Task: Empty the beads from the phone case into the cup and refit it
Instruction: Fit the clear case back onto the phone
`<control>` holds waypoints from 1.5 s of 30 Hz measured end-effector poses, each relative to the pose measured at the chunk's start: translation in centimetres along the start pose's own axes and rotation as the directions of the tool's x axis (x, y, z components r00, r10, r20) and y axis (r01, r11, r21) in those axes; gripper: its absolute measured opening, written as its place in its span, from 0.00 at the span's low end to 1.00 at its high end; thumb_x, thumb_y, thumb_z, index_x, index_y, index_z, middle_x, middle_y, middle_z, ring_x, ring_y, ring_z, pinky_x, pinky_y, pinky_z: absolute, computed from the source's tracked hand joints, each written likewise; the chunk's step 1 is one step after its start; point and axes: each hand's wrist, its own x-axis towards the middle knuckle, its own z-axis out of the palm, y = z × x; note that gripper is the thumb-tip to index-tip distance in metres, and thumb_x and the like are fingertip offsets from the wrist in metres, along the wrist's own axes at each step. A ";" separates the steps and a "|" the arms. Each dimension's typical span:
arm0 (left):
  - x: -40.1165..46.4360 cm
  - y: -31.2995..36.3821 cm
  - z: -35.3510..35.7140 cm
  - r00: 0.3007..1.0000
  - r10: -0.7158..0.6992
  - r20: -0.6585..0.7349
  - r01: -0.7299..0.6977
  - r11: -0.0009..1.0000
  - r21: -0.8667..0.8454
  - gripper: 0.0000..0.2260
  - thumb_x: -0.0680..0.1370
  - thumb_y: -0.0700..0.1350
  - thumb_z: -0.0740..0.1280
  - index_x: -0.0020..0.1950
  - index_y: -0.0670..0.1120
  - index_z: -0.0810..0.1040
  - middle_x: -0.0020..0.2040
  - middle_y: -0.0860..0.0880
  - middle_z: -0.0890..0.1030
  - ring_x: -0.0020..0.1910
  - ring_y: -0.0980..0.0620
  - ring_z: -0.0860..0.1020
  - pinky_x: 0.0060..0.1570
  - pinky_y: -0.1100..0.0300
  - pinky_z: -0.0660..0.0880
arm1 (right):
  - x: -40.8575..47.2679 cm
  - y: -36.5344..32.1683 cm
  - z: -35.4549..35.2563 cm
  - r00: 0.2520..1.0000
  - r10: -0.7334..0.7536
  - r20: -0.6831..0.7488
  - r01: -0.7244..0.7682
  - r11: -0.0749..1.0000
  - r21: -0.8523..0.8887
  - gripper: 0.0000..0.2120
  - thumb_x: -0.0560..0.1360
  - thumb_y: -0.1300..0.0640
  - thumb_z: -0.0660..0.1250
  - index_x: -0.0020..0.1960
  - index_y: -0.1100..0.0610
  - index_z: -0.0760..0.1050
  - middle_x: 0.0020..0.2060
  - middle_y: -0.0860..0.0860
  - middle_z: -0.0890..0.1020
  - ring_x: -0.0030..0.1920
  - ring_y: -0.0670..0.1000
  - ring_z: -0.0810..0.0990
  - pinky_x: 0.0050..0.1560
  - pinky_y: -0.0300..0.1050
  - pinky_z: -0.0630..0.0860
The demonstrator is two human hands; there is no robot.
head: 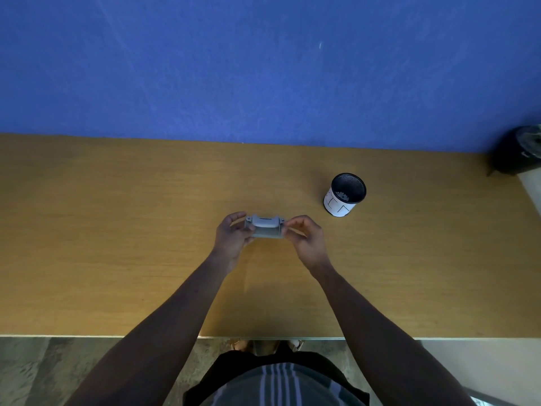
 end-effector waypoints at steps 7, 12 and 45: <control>0.8 0.1 0.6 0.999 0.028 0.031 -0.028 1.000 -0.002 0.19 0.74 0.30 0.67 0.61 0.44 0.72 0.51 0.45 0.79 0.49 0.48 0.79 0.45 0.57 0.78 | 1.9 -1.3 0.6 0.949 0.316 -0.014 -0.316 0.948 -0.032 0.18 0.75 0.51 0.71 0.61 0.60 0.76 0.41 0.52 0.83 0.40 0.50 0.84 0.45 0.52 0.84; 2.4 0.1 0.8 0.999 0.044 0.008 -0.044 0.998 0.034 0.14 0.74 0.30 0.68 0.56 0.43 0.73 0.53 0.45 0.79 0.51 0.49 0.80 0.44 0.59 0.80 | 3.9 -1.4 0.8 0.924 0.379 0.051 -0.379 0.925 -0.008 0.15 0.75 0.60 0.71 0.61 0.61 0.78 0.45 0.54 0.83 0.43 0.49 0.82 0.45 0.47 0.82; 10.0 1.6 0.8 0.940 0.341 0.023 -0.219 0.547 0.808 0.07 0.73 0.36 0.69 0.49 0.41 0.84 0.47 0.44 0.85 0.47 0.48 0.82 0.46 0.64 0.72 | 10.4 1.0 3.1 0.905 0.421 -0.064 -0.422 0.906 -0.006 0.16 0.75 0.61 0.71 0.61 0.66 0.77 0.51 0.62 0.83 0.42 0.54 0.84 0.40 0.46 0.84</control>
